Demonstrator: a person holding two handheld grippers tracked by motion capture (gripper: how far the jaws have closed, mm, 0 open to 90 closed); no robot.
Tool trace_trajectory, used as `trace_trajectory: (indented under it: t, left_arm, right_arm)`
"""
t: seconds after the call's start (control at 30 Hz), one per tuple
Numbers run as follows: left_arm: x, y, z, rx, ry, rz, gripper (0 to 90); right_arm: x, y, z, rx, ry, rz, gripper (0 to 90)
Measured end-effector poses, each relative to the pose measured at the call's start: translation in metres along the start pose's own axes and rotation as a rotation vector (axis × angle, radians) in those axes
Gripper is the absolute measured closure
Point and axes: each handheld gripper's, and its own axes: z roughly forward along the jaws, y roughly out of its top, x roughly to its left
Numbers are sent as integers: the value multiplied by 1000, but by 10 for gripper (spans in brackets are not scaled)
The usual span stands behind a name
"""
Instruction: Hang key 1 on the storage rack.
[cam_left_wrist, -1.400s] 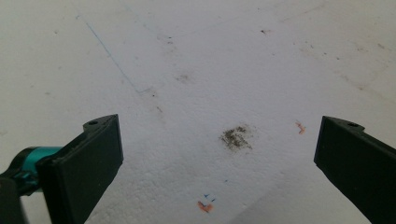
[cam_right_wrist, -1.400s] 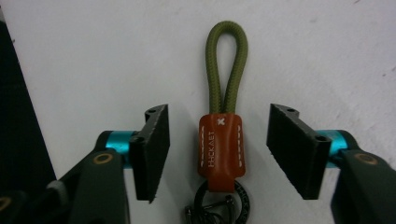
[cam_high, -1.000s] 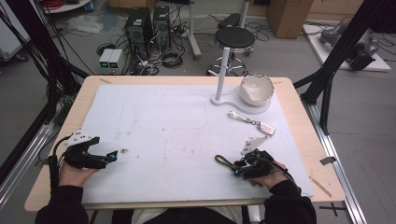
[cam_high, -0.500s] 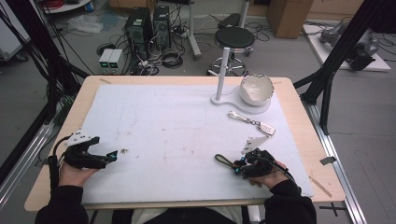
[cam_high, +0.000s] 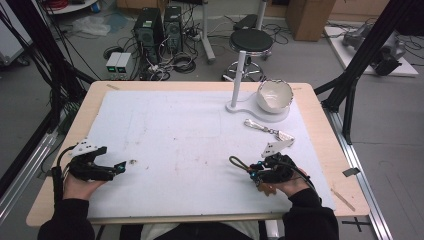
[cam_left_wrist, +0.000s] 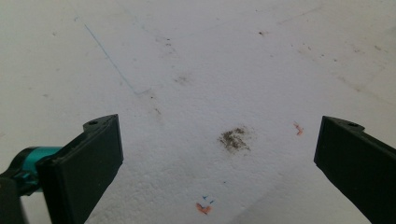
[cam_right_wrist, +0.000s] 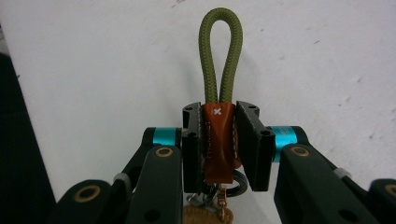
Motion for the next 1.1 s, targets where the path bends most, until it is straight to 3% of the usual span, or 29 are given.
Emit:
trace_trajectory:
  t: [0.23,0.53,0.7,1.1]
  left_arm:
    - [0,0,0,4,-1,5,17]
    - [0,0,0,6,-2,4,17]
    - [-1,0,-1,0,-6,5,17]
    - [-1,0,0,-2,-9,4,17]
  right_arm:
    - [-13,12,-11,-57,-17,44,723]
    - [-23,34,-27,-118,-29,61,723]
    - [-33,45,-29,-176,-28,121,723]
    - [-46,69,-37,-190,-88,134,722]
